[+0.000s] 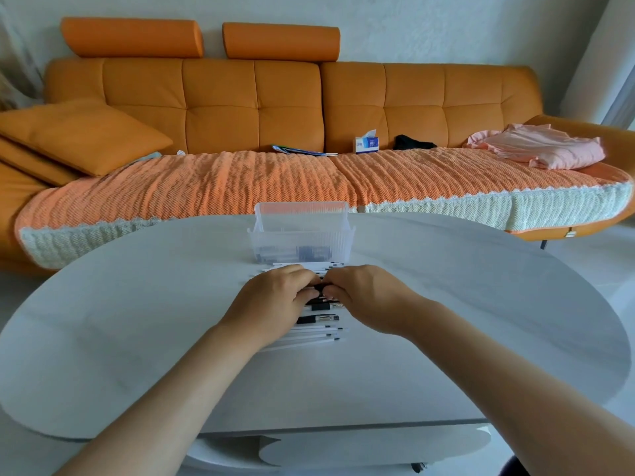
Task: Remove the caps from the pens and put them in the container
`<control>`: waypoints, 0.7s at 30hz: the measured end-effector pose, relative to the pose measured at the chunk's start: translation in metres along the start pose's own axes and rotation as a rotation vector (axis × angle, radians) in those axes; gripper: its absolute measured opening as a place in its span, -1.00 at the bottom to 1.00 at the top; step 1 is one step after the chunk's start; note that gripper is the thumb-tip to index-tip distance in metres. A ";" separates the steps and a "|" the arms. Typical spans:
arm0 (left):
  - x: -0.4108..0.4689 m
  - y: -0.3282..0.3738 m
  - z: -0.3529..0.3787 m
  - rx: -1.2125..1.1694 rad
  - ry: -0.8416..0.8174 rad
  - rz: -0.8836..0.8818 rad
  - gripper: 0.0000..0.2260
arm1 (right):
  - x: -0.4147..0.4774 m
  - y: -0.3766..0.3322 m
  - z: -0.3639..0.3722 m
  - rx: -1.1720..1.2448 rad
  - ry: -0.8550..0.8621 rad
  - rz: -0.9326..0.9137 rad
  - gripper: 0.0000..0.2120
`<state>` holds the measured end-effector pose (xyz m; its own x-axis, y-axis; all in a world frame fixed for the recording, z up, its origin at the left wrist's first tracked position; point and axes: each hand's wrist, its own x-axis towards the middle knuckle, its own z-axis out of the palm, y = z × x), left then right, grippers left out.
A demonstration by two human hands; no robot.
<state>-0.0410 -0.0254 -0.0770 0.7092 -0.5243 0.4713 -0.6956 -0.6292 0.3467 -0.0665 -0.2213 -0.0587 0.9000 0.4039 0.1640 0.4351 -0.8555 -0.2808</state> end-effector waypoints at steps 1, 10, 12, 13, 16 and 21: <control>0.001 0.000 0.000 -0.009 -0.011 0.003 -0.88 | 0.000 0.000 0.000 -0.010 0.012 -0.017 -0.76; 0.006 0.008 -0.006 0.026 0.089 0.184 -0.83 | -0.008 0.000 -0.002 0.013 -0.018 0.014 -0.77; 0.007 0.010 -0.003 -0.009 0.086 0.163 -0.84 | -0.011 0.003 -0.002 0.024 -0.004 0.026 -0.76; 0.007 0.010 -0.001 -0.029 0.084 0.143 -0.85 | -0.012 0.004 -0.002 0.008 0.004 0.022 -0.75; 0.008 0.009 0.001 -0.057 0.073 0.093 -0.87 | -0.013 0.007 -0.005 -0.068 0.004 0.018 -0.74; 0.008 0.009 0.002 -0.034 0.042 0.066 -0.89 | -0.013 0.008 -0.006 0.022 -0.042 0.057 -0.74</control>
<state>-0.0413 -0.0363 -0.0722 0.6571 -0.5390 0.5270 -0.7444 -0.5741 0.3409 -0.0753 -0.2356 -0.0574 0.9233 0.3687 0.1074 0.3835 -0.8703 -0.3090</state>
